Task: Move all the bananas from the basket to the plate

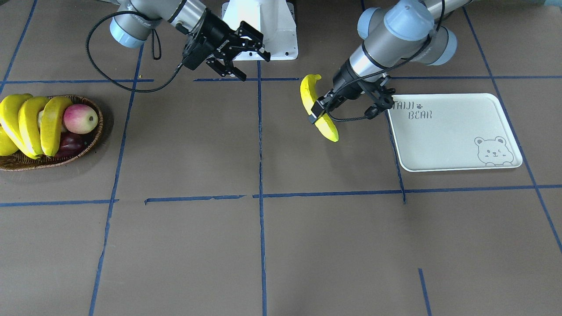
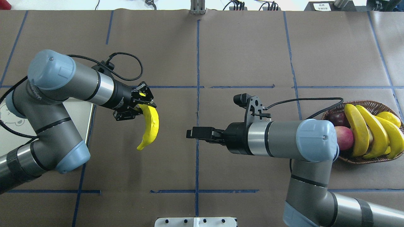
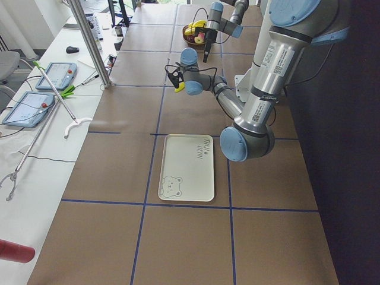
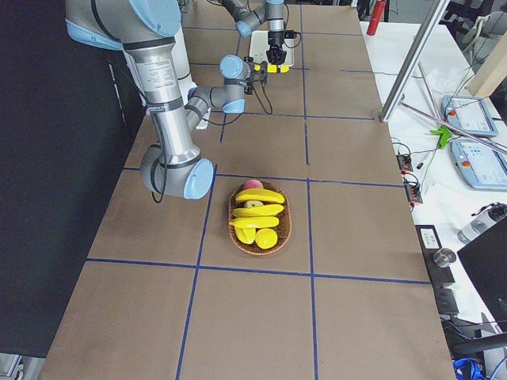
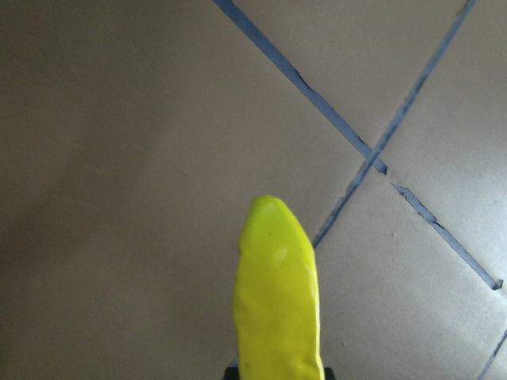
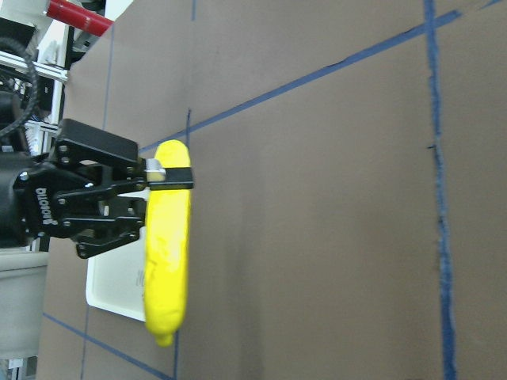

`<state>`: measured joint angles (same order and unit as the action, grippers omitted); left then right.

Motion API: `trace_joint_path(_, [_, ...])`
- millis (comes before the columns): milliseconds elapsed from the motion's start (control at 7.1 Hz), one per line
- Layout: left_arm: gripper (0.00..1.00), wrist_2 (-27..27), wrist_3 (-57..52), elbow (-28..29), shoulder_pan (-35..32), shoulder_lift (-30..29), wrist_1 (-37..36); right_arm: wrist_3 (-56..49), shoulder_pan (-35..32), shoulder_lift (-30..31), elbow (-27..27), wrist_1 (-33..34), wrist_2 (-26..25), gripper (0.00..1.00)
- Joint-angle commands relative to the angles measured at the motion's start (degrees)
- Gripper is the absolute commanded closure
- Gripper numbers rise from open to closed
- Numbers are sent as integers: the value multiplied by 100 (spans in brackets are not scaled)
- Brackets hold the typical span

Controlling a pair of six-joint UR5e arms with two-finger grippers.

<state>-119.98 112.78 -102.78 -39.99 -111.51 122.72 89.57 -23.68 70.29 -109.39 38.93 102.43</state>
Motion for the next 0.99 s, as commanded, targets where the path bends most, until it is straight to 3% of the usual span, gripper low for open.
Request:
trace_joint_path(0, [100, -8, -690, -136, -377, 958, -28, -71, -844, 545, -91, 480, 1046, 0])
trace_joint_path(141, [100, -25, -1218, -276, -509, 1460, -29, -315, -1318, 721, -100, 866, 1564, 0])
trace_joint_path(564, [100, -52, -2931, -217, -1132, 2490, 6, -2245, -2251, 1748, -108, 1379, 2384, 0])
trace_joint_path(846, [100, -43, -3628, 168, -1563, 2642, 41, -3229, -2789, 2275, -82, 1398, 2737, 0])
